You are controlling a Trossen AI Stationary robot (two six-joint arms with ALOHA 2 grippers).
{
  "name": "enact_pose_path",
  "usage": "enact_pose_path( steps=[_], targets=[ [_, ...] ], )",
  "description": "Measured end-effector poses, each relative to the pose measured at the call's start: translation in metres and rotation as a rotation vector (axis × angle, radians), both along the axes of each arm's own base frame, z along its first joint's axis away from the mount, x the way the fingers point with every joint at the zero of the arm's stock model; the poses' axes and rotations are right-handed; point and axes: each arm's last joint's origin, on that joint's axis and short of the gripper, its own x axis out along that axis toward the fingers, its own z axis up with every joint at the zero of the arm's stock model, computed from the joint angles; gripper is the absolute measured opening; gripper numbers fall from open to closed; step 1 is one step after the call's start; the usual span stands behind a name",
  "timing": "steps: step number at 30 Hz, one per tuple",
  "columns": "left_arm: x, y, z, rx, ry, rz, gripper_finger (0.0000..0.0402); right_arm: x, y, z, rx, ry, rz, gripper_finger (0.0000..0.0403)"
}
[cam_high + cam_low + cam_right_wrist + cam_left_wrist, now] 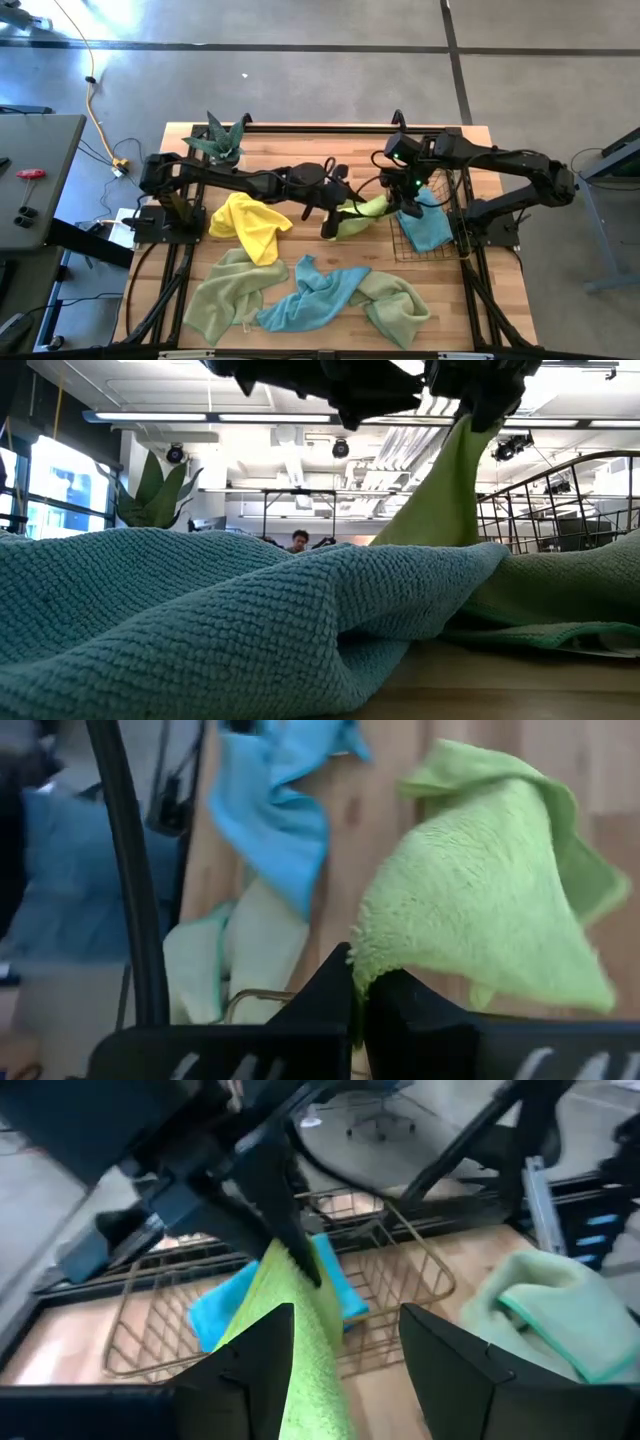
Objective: Fold microfiber towels
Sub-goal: Fold the light green microfiber cloth
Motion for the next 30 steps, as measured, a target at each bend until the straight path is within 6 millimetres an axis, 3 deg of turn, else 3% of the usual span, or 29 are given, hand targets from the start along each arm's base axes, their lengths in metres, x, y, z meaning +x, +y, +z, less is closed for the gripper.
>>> enact_pose_path(
  steps=[4,8,16,21,25,30],
  targets=[
    [0.0,0.008,-0.006,-0.045,0.023,-0.02,0.0169,-0.002,0.002,0.014,0.049,-0.001,0.013,0.0],
    [-0.002,0.013,-0.01,-0.056,0.064,-0.014,0.0161,-0.009,0.006,0.041,0.151,0.065,-0.032,0.0],
    [-0.001,0.022,0.004,-0.043,-0.074,-0.04,0.0157,-0.018,0.022,0.099,0.317,0.15,-0.155,0.0],
    [0.001,0.019,0.02,-0.018,-0.236,-0.097,0.0157,-0.02,0.033,0.109,0.429,0.306,-0.26,0.0],
    [0.001,0.02,0.027,0.002,-0.307,-0.094,0.0157,-0.023,0.052,0.11,0.481,0.381,-0.159,0.0],
    [0.001,0.018,0.031,-0.004,-0.344,-0.15,0.0157,-0.023,0.072,0.111,0.44,0.338,0.003,0.0]
  ],
)
